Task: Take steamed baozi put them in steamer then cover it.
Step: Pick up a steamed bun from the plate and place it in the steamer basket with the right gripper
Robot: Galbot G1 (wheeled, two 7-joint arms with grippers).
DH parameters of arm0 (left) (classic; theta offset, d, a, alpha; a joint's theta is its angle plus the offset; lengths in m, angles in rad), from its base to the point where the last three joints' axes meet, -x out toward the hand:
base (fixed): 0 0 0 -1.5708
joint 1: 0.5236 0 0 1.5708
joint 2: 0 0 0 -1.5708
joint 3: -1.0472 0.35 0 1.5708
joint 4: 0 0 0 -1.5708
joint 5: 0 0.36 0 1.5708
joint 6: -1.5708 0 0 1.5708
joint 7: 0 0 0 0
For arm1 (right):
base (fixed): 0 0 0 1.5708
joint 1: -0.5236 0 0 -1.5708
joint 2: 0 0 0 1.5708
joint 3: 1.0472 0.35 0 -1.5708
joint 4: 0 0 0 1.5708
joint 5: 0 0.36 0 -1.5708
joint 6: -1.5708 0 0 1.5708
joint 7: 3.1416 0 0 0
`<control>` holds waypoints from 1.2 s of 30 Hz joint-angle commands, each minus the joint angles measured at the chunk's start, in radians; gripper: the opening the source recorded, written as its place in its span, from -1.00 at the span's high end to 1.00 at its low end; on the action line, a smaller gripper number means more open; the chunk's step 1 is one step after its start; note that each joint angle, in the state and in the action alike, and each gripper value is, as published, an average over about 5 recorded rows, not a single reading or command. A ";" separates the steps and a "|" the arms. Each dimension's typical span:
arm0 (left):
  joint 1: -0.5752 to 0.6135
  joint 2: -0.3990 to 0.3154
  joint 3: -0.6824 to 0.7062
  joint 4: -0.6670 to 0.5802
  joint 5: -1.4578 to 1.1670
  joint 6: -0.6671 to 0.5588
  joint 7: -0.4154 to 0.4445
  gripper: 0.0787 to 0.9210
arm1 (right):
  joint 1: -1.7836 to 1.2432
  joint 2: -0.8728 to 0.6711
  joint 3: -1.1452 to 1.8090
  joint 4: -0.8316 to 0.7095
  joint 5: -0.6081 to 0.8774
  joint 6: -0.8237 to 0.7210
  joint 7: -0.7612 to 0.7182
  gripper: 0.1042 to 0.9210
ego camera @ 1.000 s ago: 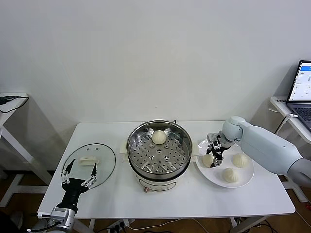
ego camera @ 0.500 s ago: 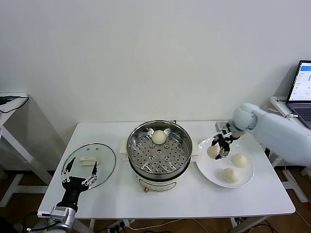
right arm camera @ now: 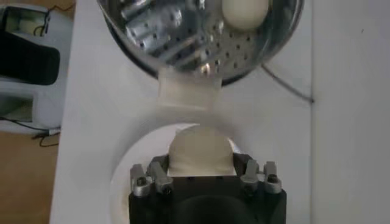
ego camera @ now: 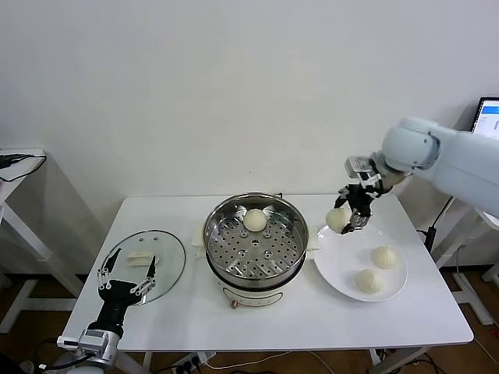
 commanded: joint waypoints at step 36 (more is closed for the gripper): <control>-0.005 0.008 -0.063 0.002 -0.020 0.004 0.003 -0.77 | -0.331 0.682 0.109 -0.426 0.016 -0.161 0.084 -0.47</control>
